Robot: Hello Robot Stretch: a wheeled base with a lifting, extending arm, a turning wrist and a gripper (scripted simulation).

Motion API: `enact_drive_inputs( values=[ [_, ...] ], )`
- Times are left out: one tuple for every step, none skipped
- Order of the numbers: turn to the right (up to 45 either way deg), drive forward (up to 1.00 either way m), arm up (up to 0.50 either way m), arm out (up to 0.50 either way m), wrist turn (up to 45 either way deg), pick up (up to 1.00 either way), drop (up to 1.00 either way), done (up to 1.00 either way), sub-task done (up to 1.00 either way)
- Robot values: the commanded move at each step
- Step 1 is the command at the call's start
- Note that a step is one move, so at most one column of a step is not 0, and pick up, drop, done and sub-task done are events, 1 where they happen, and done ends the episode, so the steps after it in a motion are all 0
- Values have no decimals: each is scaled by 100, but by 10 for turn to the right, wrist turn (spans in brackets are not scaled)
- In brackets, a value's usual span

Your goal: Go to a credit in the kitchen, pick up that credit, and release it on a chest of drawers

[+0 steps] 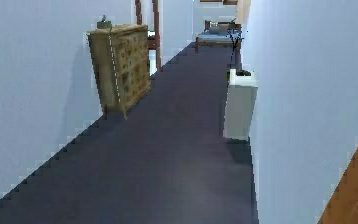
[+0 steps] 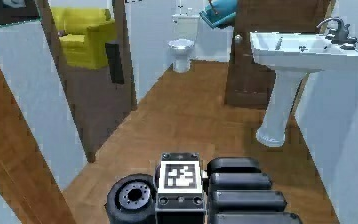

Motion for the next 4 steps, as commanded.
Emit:
enact_drive_inputs(
  values=[
    [0,100,0,0,0,0,0,0,0],
    [0,100,0,0,0,0,0,0,0],
    [30,0,0,0,0,0,0,0,0],
    [0,100,0,0,0,0,0,0,0]
  ],
)
